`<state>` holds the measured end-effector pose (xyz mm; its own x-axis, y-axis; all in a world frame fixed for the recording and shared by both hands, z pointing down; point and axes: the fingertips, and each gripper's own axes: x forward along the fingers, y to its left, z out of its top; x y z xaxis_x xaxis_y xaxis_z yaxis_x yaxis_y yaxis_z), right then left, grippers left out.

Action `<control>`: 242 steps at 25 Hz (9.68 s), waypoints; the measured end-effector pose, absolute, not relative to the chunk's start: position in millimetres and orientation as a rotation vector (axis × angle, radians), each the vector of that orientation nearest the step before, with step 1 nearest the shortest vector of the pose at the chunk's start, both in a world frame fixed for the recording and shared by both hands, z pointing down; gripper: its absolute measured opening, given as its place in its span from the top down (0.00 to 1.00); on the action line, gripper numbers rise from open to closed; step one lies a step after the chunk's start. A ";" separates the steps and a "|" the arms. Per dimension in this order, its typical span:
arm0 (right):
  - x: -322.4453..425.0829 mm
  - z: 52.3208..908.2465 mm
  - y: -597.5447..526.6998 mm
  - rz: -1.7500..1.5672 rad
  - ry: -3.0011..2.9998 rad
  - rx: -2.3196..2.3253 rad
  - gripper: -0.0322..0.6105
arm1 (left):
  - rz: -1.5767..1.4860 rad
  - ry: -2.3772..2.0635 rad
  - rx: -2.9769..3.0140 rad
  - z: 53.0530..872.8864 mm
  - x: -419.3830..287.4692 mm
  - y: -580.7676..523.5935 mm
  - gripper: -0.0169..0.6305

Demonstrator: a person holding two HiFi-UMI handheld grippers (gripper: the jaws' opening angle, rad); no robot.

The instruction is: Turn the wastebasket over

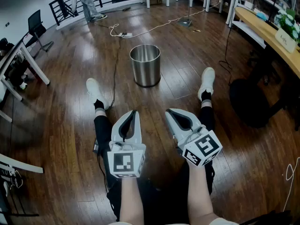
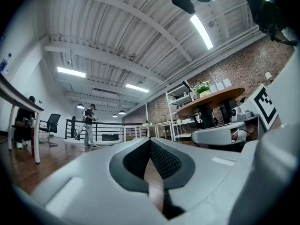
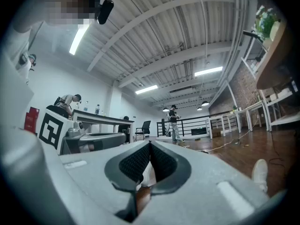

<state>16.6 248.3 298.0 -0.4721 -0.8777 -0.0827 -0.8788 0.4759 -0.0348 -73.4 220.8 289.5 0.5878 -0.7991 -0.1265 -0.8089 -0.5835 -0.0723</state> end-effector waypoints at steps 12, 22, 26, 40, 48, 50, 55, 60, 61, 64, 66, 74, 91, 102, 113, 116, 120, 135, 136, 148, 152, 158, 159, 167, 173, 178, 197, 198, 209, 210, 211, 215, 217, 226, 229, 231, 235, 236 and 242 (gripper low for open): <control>10.7 301.8 245.0 0.015 2.634 -1.558 0.96 | 0.151 1.374 -2.699 285.6 -76.8 219.3 0.95; 27.3 330.2 230.9 -0.058 2.629 -1.613 0.96 | 0.184 1.402 -2.706 309.1 -73.9 196.2 0.95; 36.3 352.8 208.4 -0.140 2.611 -1.637 0.96 | 0.111 1.406 -2.747 333.7 -71.5 176.7 0.95; 48.6 350.6 92.7 -0.162 2.623 -1.627 0.96 | 0.030 1.300 -2.791 331.0 -40.2 73.9 0.95; 36.6 318.3 10.5 -0.079 2.622 -1.618 0.96 | 0.066 1.330 -2.777 307.9 -55.7 -14.0 0.95; 29.3 316.0 -1.8 -0.082 2.649 -1.607 0.96 | 0.074 1.383 -2.785 310.3 -62.6 -32.7 0.95; 30.4 326.7 -30.7 -0.138 2.631 -1.636 0.96 | 0.072 1.379 -2.762 311.2 -64.1 -62.2 0.95; 38.4 356.2 -69.7 -0.220 2.633 -1.655 0.96 | 0.017 1.393 -2.790 337.0 -52.2 -99.1 0.95; 40.5 358.7 -79.7 -0.227 2.644 -1.655 0.96 | 0.006 1.396 -2.794 340.1 -49.0 -108.9 0.95; 47.6 355.0 -105.9 -0.227 2.668 -1.645 0.96 | -0.025 1.425 -2.802 342.0 -42.9 -135.3 0.95; 48.0 347.7 -122.0 -0.214 2.704 -1.617 0.96 | -0.023 1.444 -2.798 335.5 -41.4 -151.4 0.95; 53.8 323.2 -204.4 -0.160 2.867 -1.451 0.96 | 0.012 1.529 -2.681 318.0 -33.3 -214.1 0.95; -9.8 448.0 -328.0 -0.399 3.457 -1.145 0.71 | -0.107 1.893 -2.497 360.6 -79.5 -320.5 0.87; -31.1 550.4 -334.3 -0.653 3.776 -1.140 0.58 | -0.240 2.087 -2.429 418.0 -113.4 -344.8 0.67; -19.7 529.3 -349.9 -0.884 3.541 -1.108 0.84 | -0.230 2.272 -2.431 433.6 -147.0 -341.6 0.67; -11.1 494.8 -357.7 -0.902 3.395 -1.036 0.84 | -0.177 2.298 -2.462 429.7 -148.5 -342.8 0.67; 9.6 455.8 -373.9 -0.983 3.106 -0.854 0.85 | -0.169 2.270 -2.480 419.5 -141.0 -346.9 0.67; 174.2 530.5 -427.8 -1.046 2.746 -1.522 0.78 | -0.271 2.172 -2.733 463.3 -93.4 -353.9 0.67; 181.8 535.9 -429.5 -1.065 2.701 -1.548 0.78 | -0.284 2.164 -2.747 467.4 -89.4 -354.4 0.67; 232.5 581.9 -424.3 -1.146 2.555 -1.741 0.75 | -0.434 2.034 -2.947 522.9 -29.4 -367.3 0.68; 226.0 571.7 -411.1 -1.080 2.910 -1.799 0.73 | -0.417 2.086 -2.946 538.0 -35.3 -381.3 0.68; 239.3 557.1 -398.1 -1.223 2.979 -1.818 0.73 | -0.393 2.167 -3.021 569.5 -38.6 -384.4 0.68; 240.5 560.2 -395.9 -1.260 2.960 -1.810 0.73 | -0.385 2.185 -3.023 573.9 -39.8 -383.4 0.68; 231.4 592.1 -374.1 -1.450 3.090 -1.753 0.81 | -0.196 2.155 -3.139 576.2 -39.1 -381.0 0.80; 230.7 593.8 -371.0 -1.486 3.083 -1.767 0.83 | -0.179 2.185 -3.160 577.0 -42.8 -368.6 0.83; 193.3 591.4 -376.2 -1.490 3.103 -1.552 0.83 | -0.141 2.232 -3.034 535.0 -76.8 -365.0 0.86; 153.4 704.6 -381.9 -1.474 2.639 -1.539 0.87 | -1.224 1.003 -2.530 545.7 102.2 -330.0 0.85; 156.9 695.0 -387.5 -1.423 2.633 -1.544 0.87 | -1.223 0.985 -2.503 548.5 104.0 -329.1 0.85; 142.2 606.0 -391.6 -0.912 2.995 -1.476 0.85 | -0.597 1.333 -2.859 480.8 79.2 -339.9 0.63; 142.9 591.6 -391.0 -0.850 3.007 -1.486 0.85 | -0.530 1.382 -2.852 466.9 70.8 -338.4 0.63; 144.4 575.5 -389.0 -0.787 3.000 -1.504 0.85 | -0.481 1.422 -2.830 454.4 62.8 -334.7 0.63; 142.3 502.6 -367.7 -0.519 2.882 -1.539 0.85 | -0.331 1.540 -2.710 416.2 32.3 -309.8 0.69; 130.3 476.6 -346.6 -0.423 2.859 -1.515 0.85 | -0.252 1.596 -2.683 405.5 17.5 -292.2 0.79; 53.8 406.4 -202.0 -0.110 2.893 -1.369 0.96 | -0.162 1.641 -2.679 400.7 -31.5 -184.4 0.95; 48.9 390.7 -155.8 -0.079 2.825 -1.447 0.96 | -0.124 1.580 -2.695 388.1 -42.8 -142.6 0.95; 47.7 386.1 -126.3 -0.075 2.792 -1.492 0.96 | -0.110 1.552 -2.711 381.3 -51.7 -114.7 0.95; 40.5 375.4 -70.6 -0.025 2.690 -1.579 0.96 | -0.061 1.488 -2.746 377.6 -76.5 -64.9 0.95; 38.8 371.7 -57.1 -0.026 2.669 -1.597 0.96 | -0.052 1.467 -2.750 375.0 -81.1 -50.7 0.95; -9.0 372.8 28.9 -0.017 2.803 -1.593 0.96 | 0.041 1.506 -2.795 369.5 -117.3 42.9 0.95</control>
<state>-9.0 28.9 372.8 -0.5094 -0.8571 0.0769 -0.8579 0.5128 0.0319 -117.3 42.9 369.5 0.5497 -0.8353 -0.0066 -0.8345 -0.5495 0.0420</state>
